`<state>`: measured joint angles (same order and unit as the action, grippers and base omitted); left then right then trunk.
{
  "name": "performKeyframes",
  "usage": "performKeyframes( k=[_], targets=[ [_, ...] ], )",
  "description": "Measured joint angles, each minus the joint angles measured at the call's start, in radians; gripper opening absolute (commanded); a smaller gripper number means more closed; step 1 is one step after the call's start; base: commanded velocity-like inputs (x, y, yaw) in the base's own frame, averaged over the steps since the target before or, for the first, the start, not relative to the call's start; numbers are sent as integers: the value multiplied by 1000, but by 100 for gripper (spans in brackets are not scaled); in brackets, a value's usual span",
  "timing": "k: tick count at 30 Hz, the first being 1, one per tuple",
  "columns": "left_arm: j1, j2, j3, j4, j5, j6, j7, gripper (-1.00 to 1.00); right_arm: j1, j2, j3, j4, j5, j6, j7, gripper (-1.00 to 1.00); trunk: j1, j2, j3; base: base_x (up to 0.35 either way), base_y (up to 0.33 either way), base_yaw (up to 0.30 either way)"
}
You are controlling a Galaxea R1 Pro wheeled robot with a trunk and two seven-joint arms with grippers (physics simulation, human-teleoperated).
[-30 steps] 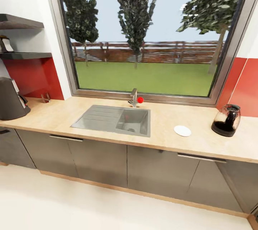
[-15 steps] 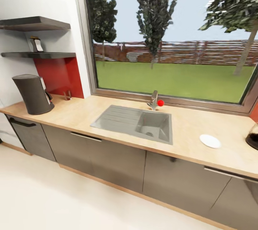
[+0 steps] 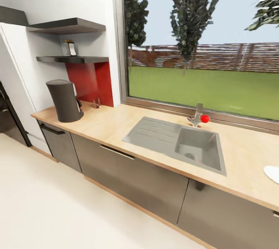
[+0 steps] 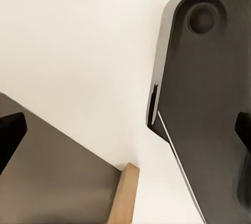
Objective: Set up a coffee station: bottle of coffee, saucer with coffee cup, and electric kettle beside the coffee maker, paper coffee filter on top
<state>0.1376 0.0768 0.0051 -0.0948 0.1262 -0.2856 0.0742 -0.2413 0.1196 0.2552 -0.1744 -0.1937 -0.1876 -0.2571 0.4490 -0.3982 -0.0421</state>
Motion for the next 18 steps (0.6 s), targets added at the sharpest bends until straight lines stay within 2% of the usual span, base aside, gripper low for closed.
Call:
performKeyframes(
  k=[18],
  targets=[
    [0,-1,1,0,0,0,-2,100,0,0,0,0,0,0,0,-100,0,0,0,280,178,280]
  ],
)
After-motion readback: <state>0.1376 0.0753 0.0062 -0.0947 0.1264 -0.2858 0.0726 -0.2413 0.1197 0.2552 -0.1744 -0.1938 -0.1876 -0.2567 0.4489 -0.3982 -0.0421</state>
